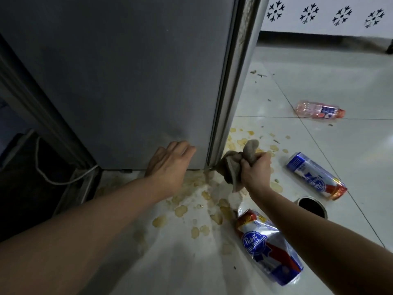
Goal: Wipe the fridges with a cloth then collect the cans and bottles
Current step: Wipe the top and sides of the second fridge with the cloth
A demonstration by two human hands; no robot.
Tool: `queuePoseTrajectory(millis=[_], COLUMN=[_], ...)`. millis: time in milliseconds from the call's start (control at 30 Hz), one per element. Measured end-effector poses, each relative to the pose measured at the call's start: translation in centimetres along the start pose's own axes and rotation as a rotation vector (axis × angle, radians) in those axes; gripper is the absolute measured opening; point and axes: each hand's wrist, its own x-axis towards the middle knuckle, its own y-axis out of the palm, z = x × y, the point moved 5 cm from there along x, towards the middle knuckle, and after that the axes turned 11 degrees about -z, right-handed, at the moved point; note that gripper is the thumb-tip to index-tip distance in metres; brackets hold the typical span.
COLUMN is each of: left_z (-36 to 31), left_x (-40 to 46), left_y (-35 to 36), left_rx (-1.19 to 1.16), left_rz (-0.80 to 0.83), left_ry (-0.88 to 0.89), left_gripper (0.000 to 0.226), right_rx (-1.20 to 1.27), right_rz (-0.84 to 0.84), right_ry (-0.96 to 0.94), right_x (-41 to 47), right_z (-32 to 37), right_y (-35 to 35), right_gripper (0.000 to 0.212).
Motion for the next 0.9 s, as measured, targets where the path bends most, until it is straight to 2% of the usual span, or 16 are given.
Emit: queuePoseTrajectory(millis=[100, 200, 233, 300, 367, 433, 567, 733, 900], left_z=[-0.7, -1.4, -1.4, -1.2, -0.8, -0.5, 0.5, 1.3, 0.7], left_x=[0.4, 1.0, 1.1, 1.4, 1.7, 2.0, 2.0, 1.7, 2.1], left_y=[0.4, 0.1, 0.2, 0.8, 1.3, 1.5, 1.9, 2.7, 1.8], left_rx=[0.079, 0.126, 0.155, 0.251, 0.310, 0.359, 0.441, 0.515, 0.505], left_rz=[-0.026, -0.086, -0.102, -0.111, -0.119, -0.135, -0.103, -0.025, -0.001], left_ry=[0.092, 0.196, 0.244, 0.307, 0.326, 0.327, 0.328, 0.291, 0.284], left_gripper=[0.067, 0.056, 0.060, 0.061, 0.059, 0.064, 0.075, 0.076, 0.078], right_rx=[0.056, 0.171, 0.170, 0.030, -0.130, -0.179, -0.254, -0.325, -0.278], right_rz=[0.072, 0.361, 0.437, 0.495, 0.442, 0.396, 0.337, 0.256, 0.168], right_ry=[0.116, 0.257, 0.244, 0.059, -0.177, -0.288, -0.306, -0.333, -0.297], right_x=[0.4, -0.7, -1.0, -1.0, -0.5, -0.3, -0.3, -0.1, -0.5], right_z=[-1.3, -2.7, -3.1, -3.4, -3.2, -2.8, -2.7, -2.5, -1.5], right_y=[3.5, 7.0, 7.5, 7.7, 7.6, 7.7, 8.1, 8.2, 7.6], right_gripper=[0.027, 0.052, 0.060, 0.072, 0.074, 0.070, 0.057, 0.046, 0.045])
